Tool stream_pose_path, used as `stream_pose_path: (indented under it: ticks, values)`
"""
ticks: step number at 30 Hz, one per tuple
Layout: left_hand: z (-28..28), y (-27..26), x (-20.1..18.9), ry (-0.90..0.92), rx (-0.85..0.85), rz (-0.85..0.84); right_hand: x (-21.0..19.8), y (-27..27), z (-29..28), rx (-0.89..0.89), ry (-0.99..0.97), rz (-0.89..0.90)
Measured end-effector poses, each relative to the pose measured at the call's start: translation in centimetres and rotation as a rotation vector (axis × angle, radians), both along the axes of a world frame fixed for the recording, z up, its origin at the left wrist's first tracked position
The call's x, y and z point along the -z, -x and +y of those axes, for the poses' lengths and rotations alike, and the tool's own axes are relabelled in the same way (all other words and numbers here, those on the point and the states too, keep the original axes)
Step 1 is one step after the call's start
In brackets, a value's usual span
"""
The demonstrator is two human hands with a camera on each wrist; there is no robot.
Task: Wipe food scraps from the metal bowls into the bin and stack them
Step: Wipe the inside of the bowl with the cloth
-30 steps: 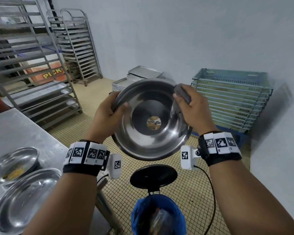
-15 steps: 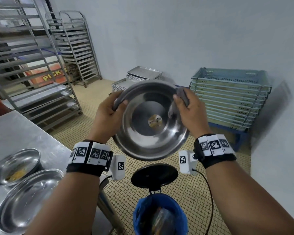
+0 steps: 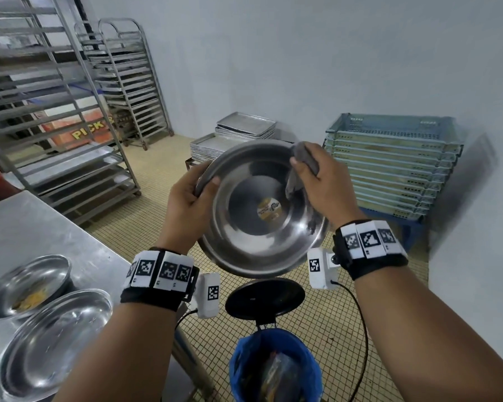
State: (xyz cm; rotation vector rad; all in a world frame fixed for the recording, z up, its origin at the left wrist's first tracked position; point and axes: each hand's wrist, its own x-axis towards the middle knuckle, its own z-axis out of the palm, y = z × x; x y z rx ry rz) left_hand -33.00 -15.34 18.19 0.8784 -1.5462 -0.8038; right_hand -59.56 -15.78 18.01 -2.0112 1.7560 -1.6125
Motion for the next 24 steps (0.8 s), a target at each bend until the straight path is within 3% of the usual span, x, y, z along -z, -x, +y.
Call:
stream_pose_path:
  ticks: [5,8,11,14,17,19,24]
  values:
    - [-0.3,0.3,0.3,-0.008,-0.171,0.241,2.1,-0.4,0.7,-0.004,-0.016,-0.326]
    - [-0.3,-0.2,0.4,0.034,-0.106,0.054,3.2,-0.1,1.0,0.033,-0.006,-0.36]
    - [-0.5,-1.2,-0.6,0.061,-0.064,-0.187,1.9,0.5,1.4,-0.03,-0.03,-0.229]
    - [-0.9,-1.2,-2.1,0.062,0.054,-0.314,0.8,0.3,1.4,-0.092,-0.059,0.017]
    - [-1.8,-0.7,-2.3,0.11,0.044,-0.428,0.4,-0.5,1.2,-0.093,0.0,0.142]
    - [-2.1,-0.7,-1.9,0.109,0.025,-0.382,0.2,-0.8,1.2,-0.101,0.031,0.114]
    - [-1.7,-0.9,-0.8,0.006,-0.068,-0.085,1.8,-0.4,1.1,-0.094,0.019,-0.199]
